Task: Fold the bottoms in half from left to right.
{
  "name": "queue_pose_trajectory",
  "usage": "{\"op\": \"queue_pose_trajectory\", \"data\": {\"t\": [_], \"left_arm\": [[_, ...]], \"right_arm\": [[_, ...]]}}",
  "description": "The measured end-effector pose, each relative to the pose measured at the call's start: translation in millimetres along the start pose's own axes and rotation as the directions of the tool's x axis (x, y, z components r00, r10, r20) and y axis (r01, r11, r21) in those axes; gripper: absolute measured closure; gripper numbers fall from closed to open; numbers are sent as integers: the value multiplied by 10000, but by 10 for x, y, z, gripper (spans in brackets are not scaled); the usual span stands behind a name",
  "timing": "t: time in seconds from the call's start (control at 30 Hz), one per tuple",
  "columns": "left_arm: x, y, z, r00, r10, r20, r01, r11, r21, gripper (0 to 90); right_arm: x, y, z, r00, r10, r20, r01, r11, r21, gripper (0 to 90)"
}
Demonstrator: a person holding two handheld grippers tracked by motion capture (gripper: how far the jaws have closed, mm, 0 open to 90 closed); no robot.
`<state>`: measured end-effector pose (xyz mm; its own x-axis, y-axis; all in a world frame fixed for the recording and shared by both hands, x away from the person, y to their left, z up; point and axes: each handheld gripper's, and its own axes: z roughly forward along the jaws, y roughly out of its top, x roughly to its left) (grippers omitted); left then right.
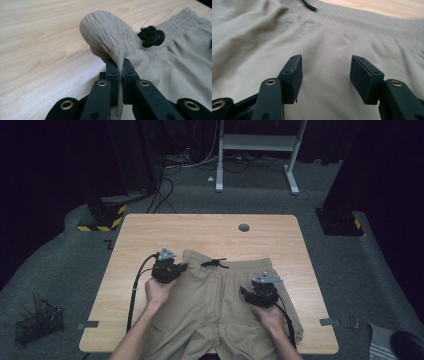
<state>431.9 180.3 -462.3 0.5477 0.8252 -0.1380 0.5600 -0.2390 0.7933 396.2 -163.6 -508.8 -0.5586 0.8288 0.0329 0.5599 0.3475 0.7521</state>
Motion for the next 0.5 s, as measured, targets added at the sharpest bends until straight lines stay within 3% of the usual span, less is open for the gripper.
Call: {"op": "queue_pose_trajectory", "data": {"t": [0.27, 0.37, 0.5], "left_arm": [[-38, 96, -73, 9992, -83, 402, 94, 9996, -258, 872], [-64, 142, -115, 9975, -210, 678, 240, 9987, -439, 872], [-147, 267, -156, 9958, -39, 915, 97, 9979, -637, 872]], "right_arm": [[191, 116, 302, 9981, -395, -471, 416, 9981, 453, 434], [255, 140, 358, 9980, -509, -371, 526, 9976, 455, 428], [376, 191, 459, 9965, -814, -175, 820, 9960, 343, 405]]}}
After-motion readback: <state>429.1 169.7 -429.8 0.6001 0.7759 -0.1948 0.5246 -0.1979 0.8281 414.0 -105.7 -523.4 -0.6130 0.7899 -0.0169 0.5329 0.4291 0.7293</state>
